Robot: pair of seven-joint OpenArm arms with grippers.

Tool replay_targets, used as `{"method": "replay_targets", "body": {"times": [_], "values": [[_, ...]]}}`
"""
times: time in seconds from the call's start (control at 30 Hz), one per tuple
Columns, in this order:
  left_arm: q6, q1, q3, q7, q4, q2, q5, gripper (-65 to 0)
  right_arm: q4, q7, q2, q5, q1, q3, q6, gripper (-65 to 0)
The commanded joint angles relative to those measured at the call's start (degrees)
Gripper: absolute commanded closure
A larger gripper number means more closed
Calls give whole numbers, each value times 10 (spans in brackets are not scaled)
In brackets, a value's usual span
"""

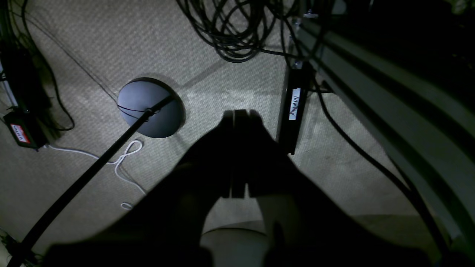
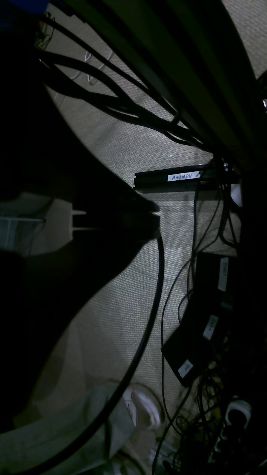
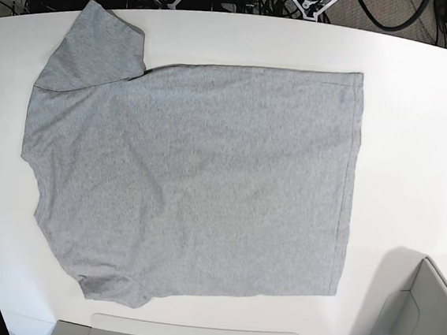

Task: Fold the T-shirt properly

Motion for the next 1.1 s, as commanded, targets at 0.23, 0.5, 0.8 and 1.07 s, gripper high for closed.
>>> {"method": "replay_targets", "body": {"times": [0.23,0.5,0.8,1.07], "values": [[3,-1,2,-3,1,0,-1,-2,1,3,0,1,4,-2,5,-2],[3,0,-1,-3,0,0,-1,-2,1,3,-1,1,4,-3,5,-1],[3,1,-1,3,-1,0,-1,-2,1,3,-1,1,4,-3,5,-1],[2,25,-3,-42,1,-2,-2,-2,2,11,12,3,-19,2,5,-1]]}}
